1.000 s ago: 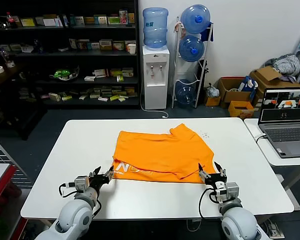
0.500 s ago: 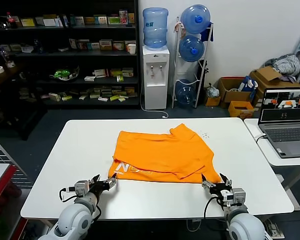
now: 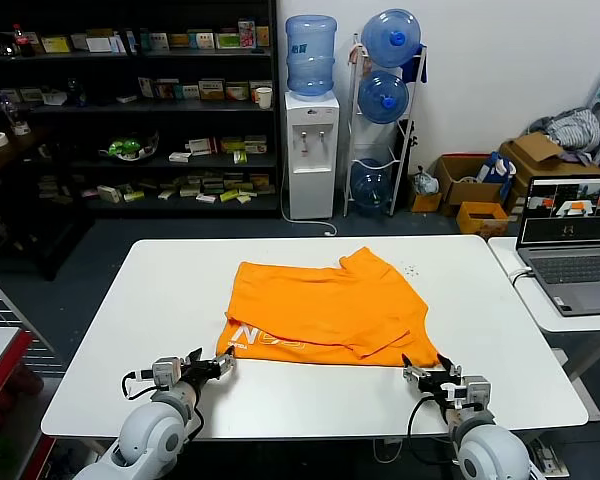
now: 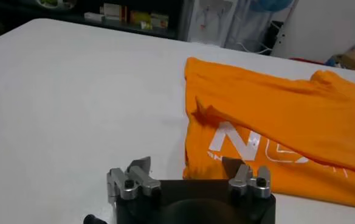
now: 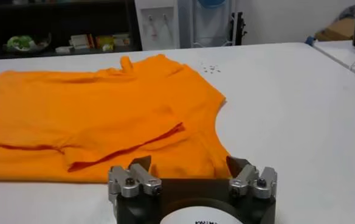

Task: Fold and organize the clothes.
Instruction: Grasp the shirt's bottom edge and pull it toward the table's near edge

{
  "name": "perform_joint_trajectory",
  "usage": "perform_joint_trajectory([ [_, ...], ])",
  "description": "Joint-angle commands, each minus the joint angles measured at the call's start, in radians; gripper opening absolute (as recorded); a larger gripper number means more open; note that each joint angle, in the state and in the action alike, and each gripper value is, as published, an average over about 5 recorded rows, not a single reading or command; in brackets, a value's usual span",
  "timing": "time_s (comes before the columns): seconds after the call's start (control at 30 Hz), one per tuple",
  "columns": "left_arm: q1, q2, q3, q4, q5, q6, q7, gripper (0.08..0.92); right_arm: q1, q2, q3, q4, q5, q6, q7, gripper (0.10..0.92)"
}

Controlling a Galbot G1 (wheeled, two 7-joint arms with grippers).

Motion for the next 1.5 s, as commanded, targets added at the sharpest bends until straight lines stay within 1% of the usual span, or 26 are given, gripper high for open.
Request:
perform_joint_trajectory([
  [0.03, -0.015, -0.006, 0.007, 0.024, 0.002, 0.002, 0.003, 0.706, -0.004, -0.003, 0.004, -0.003, 0.017, -0.010, 0.001, 0.654],
  [0.43, -0.019, -0.005, 0.019, 0.025, 0.024, -0.013, 0.009, 0.360, -0.006, -0.004, 0.003, 0.001, 0.019, 0.006, 0.014, 0.307],
  [0.63, 0.000, 0.008, 0.013, -0.017, 0.024, -0.020, -0.001, 0.187, -0.016, -0.019, 0.005, 0.020, 0.026, 0.013, 0.025, 0.147],
  [0.73, 0.022, 0.028, 0.003, -0.061, 0.014, -0.019, -0.013, 0.115, -0.036, -0.037, 0.013, 0.047, 0.039, 0.012, 0.033, 0.124],
  [0.83, 0.049, 0.055, -0.013, -0.105, -0.004, -0.016, -0.028, 0.090, -0.063, -0.059, 0.026, 0.081, 0.054, 0.010, 0.044, 0.124],
  [1.0, 0.109, 0.103, -0.052, -0.183, -0.066, 0.002, -0.066, 0.090, -0.127, -0.092, 0.058, 0.151, 0.079, 0.005, 0.069, 0.124],
  [1.13, 0.183, 0.130, -0.090, -0.255, -0.109, 0.016, -0.095, 0.090, -0.215, -0.126, 0.093, 0.217, 0.088, 0.004, 0.084, 0.124],
  [1.5, 0.425, 0.160, -0.147, -0.413, -0.138, 0.031, -0.138, 0.090, -0.436, -0.131, 0.159, 0.341, 0.064, -0.008, 0.114, 0.124],
])
